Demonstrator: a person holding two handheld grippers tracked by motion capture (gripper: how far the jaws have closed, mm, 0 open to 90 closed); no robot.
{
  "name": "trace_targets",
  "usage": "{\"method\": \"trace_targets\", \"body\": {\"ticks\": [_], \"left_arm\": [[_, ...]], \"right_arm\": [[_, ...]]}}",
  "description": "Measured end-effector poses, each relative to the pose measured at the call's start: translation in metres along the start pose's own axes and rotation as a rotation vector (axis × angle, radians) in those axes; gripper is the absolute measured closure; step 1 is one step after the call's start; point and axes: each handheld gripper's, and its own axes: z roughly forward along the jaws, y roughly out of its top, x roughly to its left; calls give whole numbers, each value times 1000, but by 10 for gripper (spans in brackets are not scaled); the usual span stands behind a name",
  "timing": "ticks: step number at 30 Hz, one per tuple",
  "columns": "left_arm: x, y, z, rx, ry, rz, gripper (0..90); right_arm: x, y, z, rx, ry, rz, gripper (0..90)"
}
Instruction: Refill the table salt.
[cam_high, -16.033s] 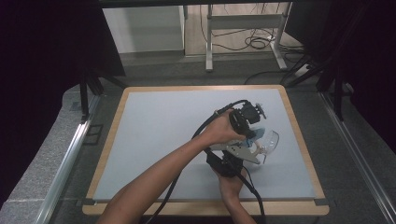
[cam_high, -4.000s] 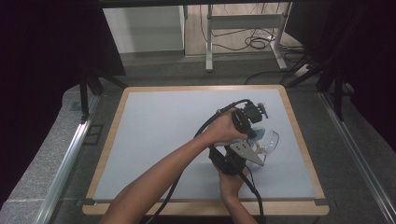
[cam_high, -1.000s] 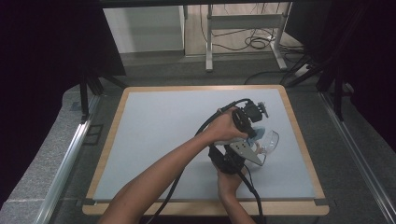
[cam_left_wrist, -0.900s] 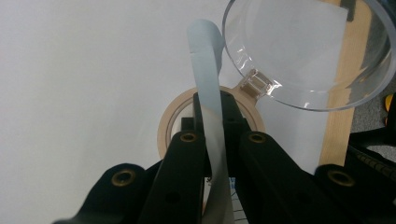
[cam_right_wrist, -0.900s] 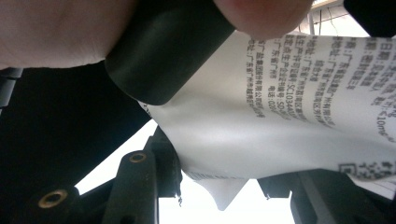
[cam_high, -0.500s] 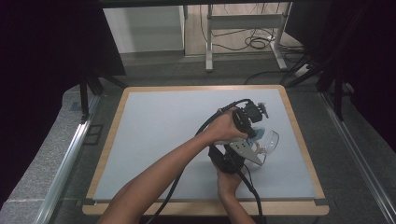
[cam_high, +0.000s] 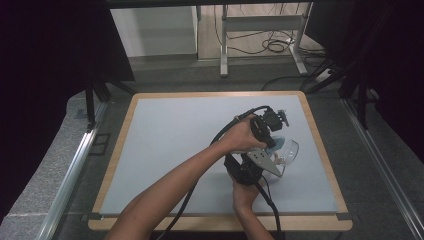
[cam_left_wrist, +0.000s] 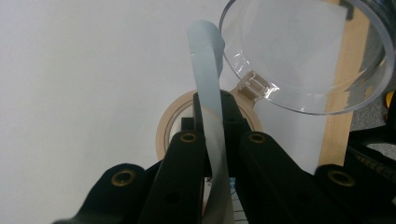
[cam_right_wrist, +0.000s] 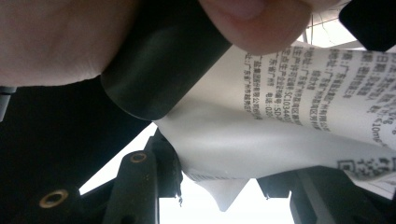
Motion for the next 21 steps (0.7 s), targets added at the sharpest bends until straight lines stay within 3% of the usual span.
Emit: {"method": "trace_targets", "body": {"ticks": [12,21], "left_arm": [[2,-7,-4,-41,-7,-21,900],[6,-16,-9,-77,-4,-35,900]], "right_arm": [[0,-7,-3,27,18,-67,584],[-2,-16,-7,89,41,-129,574]]}}
